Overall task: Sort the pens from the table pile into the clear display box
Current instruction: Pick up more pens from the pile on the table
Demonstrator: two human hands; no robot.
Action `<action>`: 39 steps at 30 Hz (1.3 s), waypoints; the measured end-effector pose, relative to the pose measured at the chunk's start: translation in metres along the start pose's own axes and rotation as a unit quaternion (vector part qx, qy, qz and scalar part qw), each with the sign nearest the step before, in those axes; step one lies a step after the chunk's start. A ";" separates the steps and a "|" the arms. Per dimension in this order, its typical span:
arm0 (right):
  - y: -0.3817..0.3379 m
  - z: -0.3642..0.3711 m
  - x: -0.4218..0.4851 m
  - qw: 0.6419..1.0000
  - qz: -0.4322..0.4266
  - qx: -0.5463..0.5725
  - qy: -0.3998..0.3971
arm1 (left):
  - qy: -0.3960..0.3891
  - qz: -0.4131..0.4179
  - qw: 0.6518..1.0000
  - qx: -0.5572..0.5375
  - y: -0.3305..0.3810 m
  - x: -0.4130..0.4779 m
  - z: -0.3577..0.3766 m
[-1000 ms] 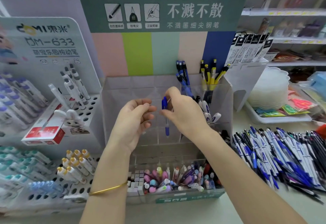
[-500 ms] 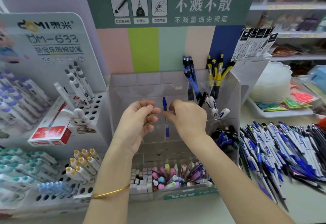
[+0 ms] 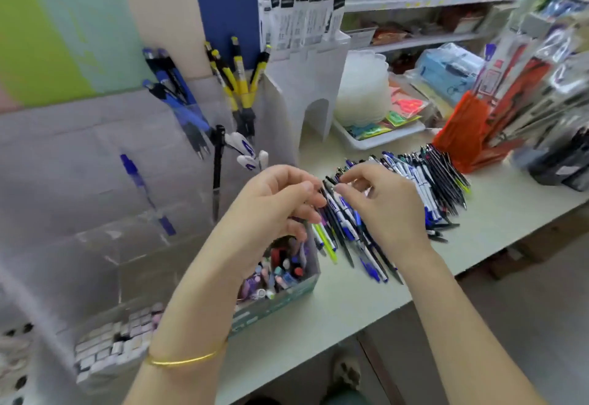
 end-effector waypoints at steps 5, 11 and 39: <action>0.109 -0.014 0.030 0.992 0.110 -0.031 -0.060 | -0.058 -0.125 0.986 0.094 -0.056 0.057 0.083; 0.184 0.002 0.067 0.975 0.122 -0.020 -0.183 | 0.146 -0.248 0.875 0.388 -0.153 0.129 0.128; 0.200 0.073 0.139 0.936 0.081 0.137 -0.313 | 0.299 -0.331 0.767 0.462 -0.189 0.198 0.084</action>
Point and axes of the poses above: each hand's wrist, its own x-axis towards the middle knuckle, its own z-axis out of the palm, y = z × x, the point moved 3 cm from there along x, towards the middle knuckle, and after that the axes turned 5 degrees about x, right-handed, at the moved point
